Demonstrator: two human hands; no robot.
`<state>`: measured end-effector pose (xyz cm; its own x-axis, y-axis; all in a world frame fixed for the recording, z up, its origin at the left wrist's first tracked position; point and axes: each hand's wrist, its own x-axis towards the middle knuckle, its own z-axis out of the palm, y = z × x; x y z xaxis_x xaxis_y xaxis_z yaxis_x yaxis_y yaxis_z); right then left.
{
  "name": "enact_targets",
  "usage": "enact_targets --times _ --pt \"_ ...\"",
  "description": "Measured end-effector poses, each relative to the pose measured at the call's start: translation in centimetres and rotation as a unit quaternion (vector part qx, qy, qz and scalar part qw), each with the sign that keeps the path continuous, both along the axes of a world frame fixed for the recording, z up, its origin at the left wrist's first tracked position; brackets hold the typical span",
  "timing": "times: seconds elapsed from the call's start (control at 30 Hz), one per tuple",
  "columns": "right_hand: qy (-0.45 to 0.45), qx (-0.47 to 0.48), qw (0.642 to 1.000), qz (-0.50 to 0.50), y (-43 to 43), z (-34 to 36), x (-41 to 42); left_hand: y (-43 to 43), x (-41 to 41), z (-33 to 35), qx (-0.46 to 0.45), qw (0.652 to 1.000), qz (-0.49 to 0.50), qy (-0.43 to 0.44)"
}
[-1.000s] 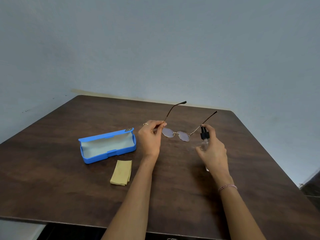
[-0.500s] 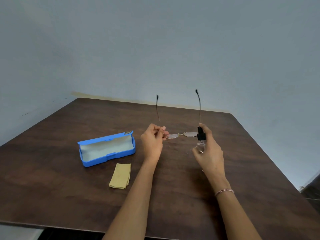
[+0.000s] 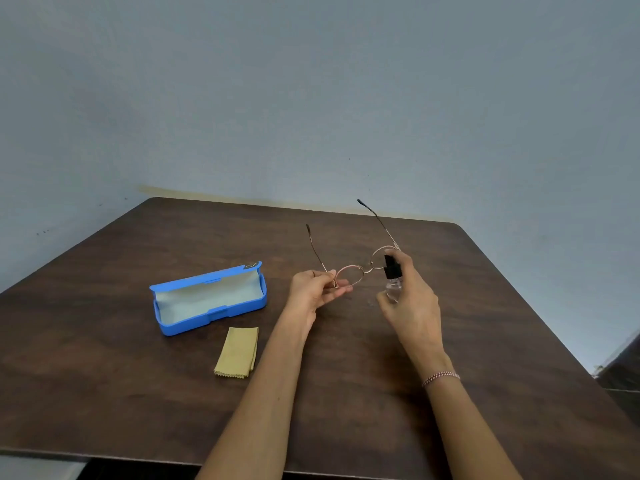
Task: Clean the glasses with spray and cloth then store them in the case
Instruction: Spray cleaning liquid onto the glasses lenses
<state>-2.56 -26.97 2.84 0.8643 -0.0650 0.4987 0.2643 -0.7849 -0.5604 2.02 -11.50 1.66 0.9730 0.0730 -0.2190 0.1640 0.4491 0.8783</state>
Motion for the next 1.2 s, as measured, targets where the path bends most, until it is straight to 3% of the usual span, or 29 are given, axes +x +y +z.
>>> enact_targets --times 0.43,0.63,0.87,1.2 --pt "-0.013 0.101 0.992 -0.068 -2.3 -0.3 0.7 0.4 -0.2 0.1 -0.027 0.998 -0.054 0.022" --pt "-0.060 0.213 0.975 -0.033 -2.6 -1.1 1.9 0.6 -0.4 -0.1 -0.042 0.998 -0.045 0.018" --pt "-0.039 0.208 0.973 0.093 -2.6 -2.0 2.0 0.8 -0.9 -0.2 -0.015 0.999 -0.029 -0.005" --pt "-0.024 0.217 0.974 0.055 -2.7 -2.1 1.3 2.3 -2.3 1.7 0.032 0.999 0.007 -0.021"
